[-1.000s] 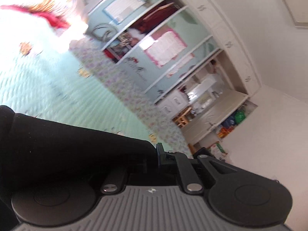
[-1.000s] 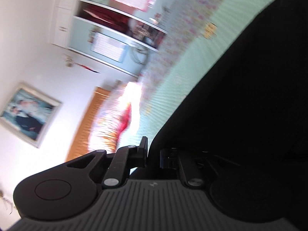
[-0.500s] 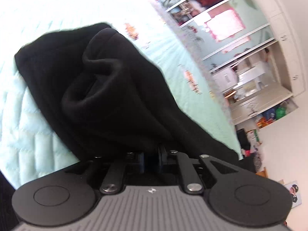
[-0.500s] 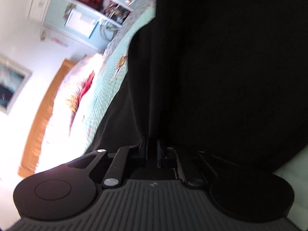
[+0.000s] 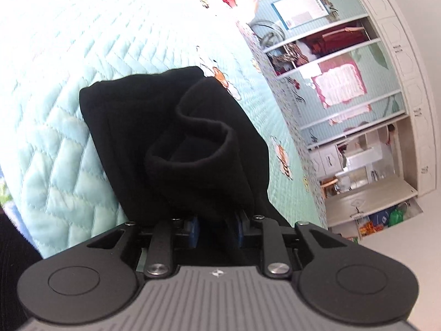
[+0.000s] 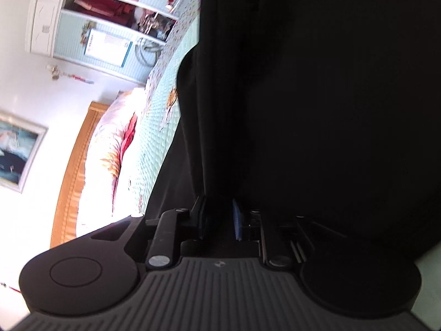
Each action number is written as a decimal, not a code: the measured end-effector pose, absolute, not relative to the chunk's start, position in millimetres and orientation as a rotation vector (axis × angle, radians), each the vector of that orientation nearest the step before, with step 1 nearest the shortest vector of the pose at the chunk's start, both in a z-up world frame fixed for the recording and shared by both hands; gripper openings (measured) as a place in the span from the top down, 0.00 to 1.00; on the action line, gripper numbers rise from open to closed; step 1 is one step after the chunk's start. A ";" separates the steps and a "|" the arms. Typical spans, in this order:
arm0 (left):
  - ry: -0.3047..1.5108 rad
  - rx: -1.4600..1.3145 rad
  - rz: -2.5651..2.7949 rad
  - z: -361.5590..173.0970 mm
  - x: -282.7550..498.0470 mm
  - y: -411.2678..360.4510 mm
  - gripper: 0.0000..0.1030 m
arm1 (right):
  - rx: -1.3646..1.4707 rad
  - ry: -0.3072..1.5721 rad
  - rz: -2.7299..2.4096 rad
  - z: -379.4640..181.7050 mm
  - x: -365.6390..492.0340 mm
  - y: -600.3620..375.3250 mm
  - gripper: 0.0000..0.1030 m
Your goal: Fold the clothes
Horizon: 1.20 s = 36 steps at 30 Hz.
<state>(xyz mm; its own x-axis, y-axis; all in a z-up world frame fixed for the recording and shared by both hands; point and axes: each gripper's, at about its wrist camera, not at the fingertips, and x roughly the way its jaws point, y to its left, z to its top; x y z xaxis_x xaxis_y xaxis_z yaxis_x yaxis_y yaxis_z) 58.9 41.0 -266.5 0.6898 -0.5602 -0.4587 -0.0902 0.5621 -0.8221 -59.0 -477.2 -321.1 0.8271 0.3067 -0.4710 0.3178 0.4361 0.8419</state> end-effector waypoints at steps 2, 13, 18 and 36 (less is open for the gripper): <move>0.761 -0.923 -0.334 -247.7 74.4 39.0 0.90 | 1.149 0.619 -0.005 -314.2 -50.0 -477.6 0.89; 0.626 -0.710 -0.447 -167.6 89.2 61.1 0.90 | 1.112 0.513 0.092 -267.2 -18.1 -486.1 0.90; 0.870 -0.694 -0.293 -262.4 75.8 74.2 0.91 | 1.111 0.690 0.030 -325.7 -20.9 -477.0 1.00; 0.810 -0.728 -0.221 -224.3 28.5 64.5 0.68 | 1.127 0.687 0.071 -315.7 19.6 -511.3 0.74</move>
